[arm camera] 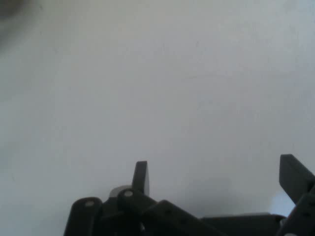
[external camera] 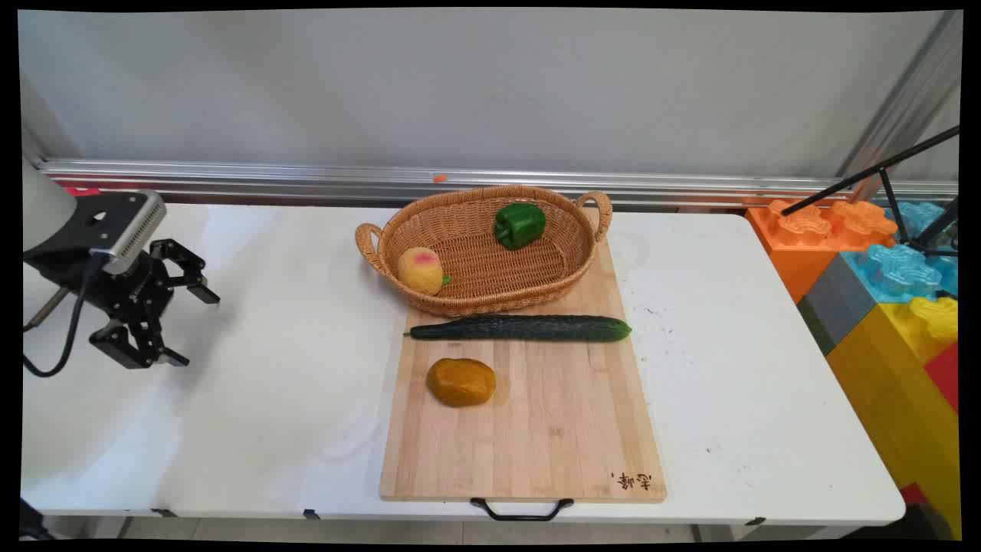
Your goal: Pick up the potato from the cutting board
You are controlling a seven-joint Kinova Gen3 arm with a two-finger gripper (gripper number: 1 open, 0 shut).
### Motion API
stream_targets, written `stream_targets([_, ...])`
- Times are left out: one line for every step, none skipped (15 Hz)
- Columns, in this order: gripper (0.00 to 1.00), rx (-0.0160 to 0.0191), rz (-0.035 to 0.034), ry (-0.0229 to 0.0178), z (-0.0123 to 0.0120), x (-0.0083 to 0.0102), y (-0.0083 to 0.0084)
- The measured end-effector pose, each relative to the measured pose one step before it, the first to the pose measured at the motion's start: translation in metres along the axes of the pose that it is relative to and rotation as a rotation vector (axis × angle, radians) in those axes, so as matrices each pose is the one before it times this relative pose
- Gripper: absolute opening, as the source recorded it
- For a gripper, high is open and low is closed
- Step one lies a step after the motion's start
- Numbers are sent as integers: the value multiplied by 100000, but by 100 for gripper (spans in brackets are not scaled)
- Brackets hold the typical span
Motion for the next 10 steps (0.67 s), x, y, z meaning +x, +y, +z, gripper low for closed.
stream_targets([100,-157,-345,1778,204,333,24])
stream_targets([100,-220,-490,2060,304,612,64])
stream_targets([100,-212,-535,1793,327,724,132])
stream_targets([100,-362,-1032,2508,495,1096,205])
stream_targets([100,-364,-674,1707,399,873,146])
stream_targets([100,-335,-764,1662,425,955,148])
stream_targets([100,-519,-1013,2149,613,1442,181])
stream_targets([100,-405,-591,1457,532,1323,114])
stream_targets([100,-228,-328,1391,594,1675,89])
stream_targets([100,207,399,966,539,1801,69])
